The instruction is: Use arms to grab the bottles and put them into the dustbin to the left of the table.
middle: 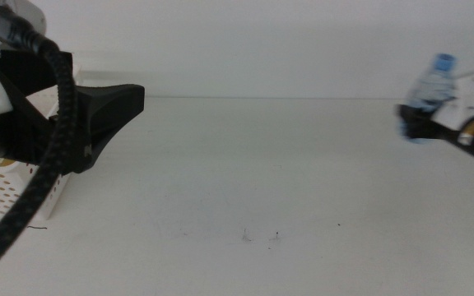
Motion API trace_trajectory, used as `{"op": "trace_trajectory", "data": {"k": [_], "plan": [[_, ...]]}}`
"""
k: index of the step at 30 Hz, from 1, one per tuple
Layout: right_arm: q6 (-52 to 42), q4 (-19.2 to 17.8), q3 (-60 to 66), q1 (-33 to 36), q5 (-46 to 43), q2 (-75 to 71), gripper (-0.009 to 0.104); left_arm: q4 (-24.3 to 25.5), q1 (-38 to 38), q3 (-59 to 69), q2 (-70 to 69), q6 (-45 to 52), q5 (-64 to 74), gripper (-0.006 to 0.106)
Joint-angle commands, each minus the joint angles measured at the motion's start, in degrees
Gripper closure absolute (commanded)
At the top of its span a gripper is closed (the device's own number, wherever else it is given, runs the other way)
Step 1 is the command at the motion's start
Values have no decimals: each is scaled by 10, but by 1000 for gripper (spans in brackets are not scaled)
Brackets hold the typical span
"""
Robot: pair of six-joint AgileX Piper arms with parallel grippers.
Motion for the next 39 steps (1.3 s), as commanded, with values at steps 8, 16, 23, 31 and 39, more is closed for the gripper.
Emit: {"op": "trace_trajectory", "data": {"k": [8,16,23,31,39], "plan": [[-30,48,41,250,-55,-38,97,-4,-1,-3,-1,-1,-6,7],[-108,128,-50,387,-28,39,97,-4,-1,-3,-1,-1,-6,7],[-102,142,-133,395,-6,92,97,-4,-1,-3,-1,-3,-6,7],[-100,137,-134,395,-6,110,96,-4,-1,-3,-1,2,-6,7],[-70,138,-134,395,-7,110,26,-4,-1,-3,-1,2,-6,7]]}}
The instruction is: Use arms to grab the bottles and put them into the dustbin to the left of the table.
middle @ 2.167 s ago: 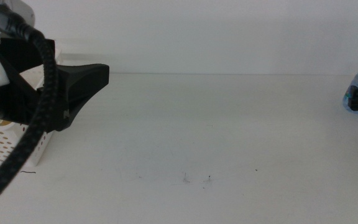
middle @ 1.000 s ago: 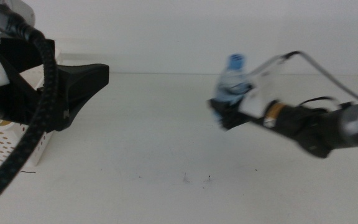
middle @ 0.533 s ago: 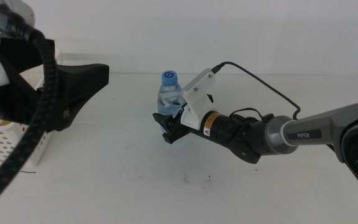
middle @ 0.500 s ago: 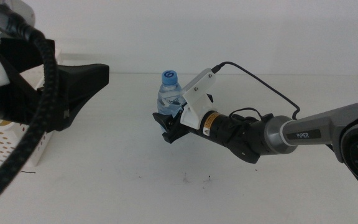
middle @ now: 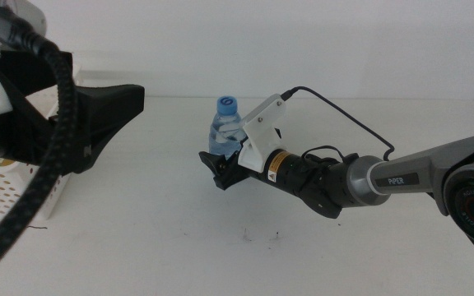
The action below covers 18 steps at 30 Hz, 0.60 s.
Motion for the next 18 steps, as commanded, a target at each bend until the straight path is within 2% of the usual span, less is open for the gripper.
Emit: {"op": "trace_trajectory", "data": {"k": [1,2,7,11,18], "plan": [[22,1,-7,-1,-20,-6,14,-4,-1,-3,-1,0,-6,7],[31,1,-7,-1,-19,-6,3,-4,-1,-3,-1,0,-6,7],[79,-5,-6,-2,36,-22,3,-4,-1,-3,-1,0,-6,7],[80,-49,9,-2,106,-55,3,-4,-1,-3,-1,0,-6,7],[84,-61,97,-2,115,-127,3,-4,-1,-3,-1,0,-6,7]]}}
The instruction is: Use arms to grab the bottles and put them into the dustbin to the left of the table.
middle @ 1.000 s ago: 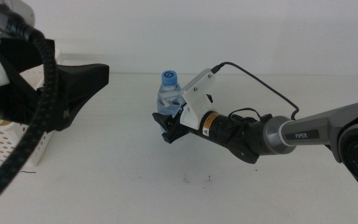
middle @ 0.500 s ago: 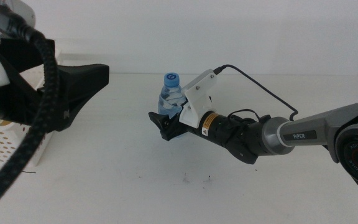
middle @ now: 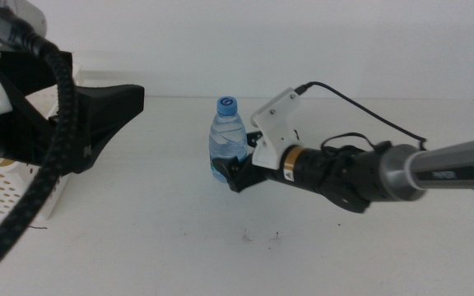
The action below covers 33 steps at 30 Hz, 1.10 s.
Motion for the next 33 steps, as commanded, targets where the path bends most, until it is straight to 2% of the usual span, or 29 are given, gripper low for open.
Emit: {"op": "trace_trajectory", "data": {"k": [1,4,7,8,13,16,20,27,30,33], "plan": [[1,-9,29,-2,2,-29,3,-4,-1,-3,-1,-1,-6,7],[1,-9,73,-2,9,-74,3,-4,-1,-3,-1,-1,-6,7],[10,-9,106,-2,53,-136,3,-4,-1,-3,-1,-1,-6,7],[20,-12,111,-2,75,-158,3,-4,-1,-3,-1,-1,-6,7],[113,-73,112,-2,239,-308,3,-4,-1,-3,-1,1,-6,7],[126,-70,112,-2,326,-395,3,-4,-1,-3,-1,1,-6,7],[76,-4,108,-2,422,-494,3,-4,-1,-3,-1,1,-6,7],[-186,267,12,-2,680,-560,7,-4,-1,-3,-1,1,-6,7],[-214,296,-29,-2,749,-559,7,-4,-1,-3,-1,1,-6,7],[-214,292,-57,-2,771,-563,7,-4,-1,-3,-1,1,-6,7]]}}
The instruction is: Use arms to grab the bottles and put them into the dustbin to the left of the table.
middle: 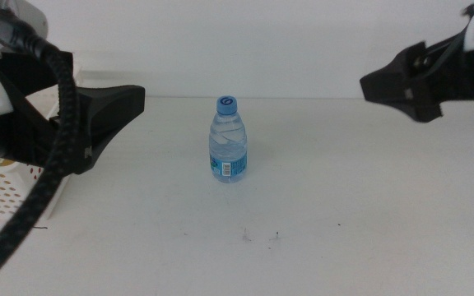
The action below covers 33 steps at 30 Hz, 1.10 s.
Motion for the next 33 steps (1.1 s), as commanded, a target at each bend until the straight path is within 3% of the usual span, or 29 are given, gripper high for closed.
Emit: {"op": "trace_trajectory", "data": {"k": [1,15,23,29,33], "plan": [[-13,0,-22,-2,23,-9,7,-4,-1,-3,-1,-2,-6,7],[-6,4,-38,-2,11,-14,7,-4,-1,-3,-1,-2,-7,7],[-6,4,-38,-2,11,-14,7,21,-1,7,6,22,-122,7],[-6,6,-38,-2,11,-14,7,-2,-20,135,67,21,-371,7],[-6,4,-38,-2,11,-14,7,75,-58,249,116,-83,-607,7]]}}
